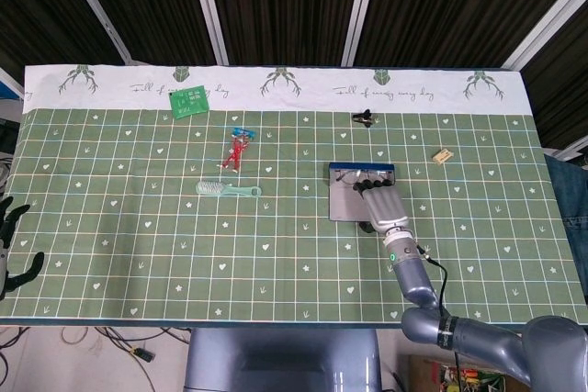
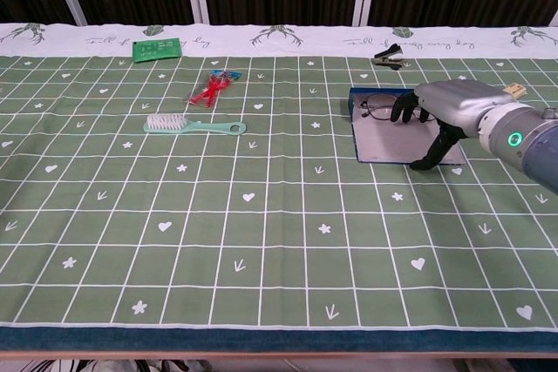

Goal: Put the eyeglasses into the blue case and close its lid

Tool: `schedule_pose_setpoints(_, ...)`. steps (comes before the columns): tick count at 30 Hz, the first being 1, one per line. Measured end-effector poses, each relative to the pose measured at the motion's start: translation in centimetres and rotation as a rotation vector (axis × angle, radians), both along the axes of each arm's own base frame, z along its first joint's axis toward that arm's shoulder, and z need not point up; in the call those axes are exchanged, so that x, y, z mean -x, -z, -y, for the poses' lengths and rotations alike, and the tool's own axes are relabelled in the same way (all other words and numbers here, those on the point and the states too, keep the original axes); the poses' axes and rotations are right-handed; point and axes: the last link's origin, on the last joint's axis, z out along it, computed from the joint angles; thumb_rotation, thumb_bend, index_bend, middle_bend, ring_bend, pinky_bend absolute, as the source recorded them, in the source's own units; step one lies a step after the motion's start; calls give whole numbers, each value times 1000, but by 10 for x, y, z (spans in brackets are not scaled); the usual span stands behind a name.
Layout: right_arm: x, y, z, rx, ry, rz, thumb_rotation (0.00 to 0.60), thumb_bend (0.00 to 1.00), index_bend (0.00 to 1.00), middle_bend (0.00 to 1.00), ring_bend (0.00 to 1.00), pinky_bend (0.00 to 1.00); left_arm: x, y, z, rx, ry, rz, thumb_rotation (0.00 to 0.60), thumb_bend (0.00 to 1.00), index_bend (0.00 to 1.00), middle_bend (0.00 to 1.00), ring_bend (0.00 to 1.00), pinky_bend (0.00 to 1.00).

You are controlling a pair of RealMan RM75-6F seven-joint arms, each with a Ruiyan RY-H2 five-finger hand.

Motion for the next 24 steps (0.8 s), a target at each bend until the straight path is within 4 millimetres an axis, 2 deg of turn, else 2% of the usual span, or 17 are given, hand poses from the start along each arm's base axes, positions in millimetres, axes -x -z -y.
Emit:
schedule_pose_setpoints(10,-1,0,0,10,-2,13,600,397,352,289,293,242,0,0,0,1,0,0,600,354,133,0,0,0)
schedule_pose_setpoints(24,-5,-5,5,34,-9,31,600,416,354,289,293,242,0,0,0,2,-1,-2,600,354,140,0,0,0)
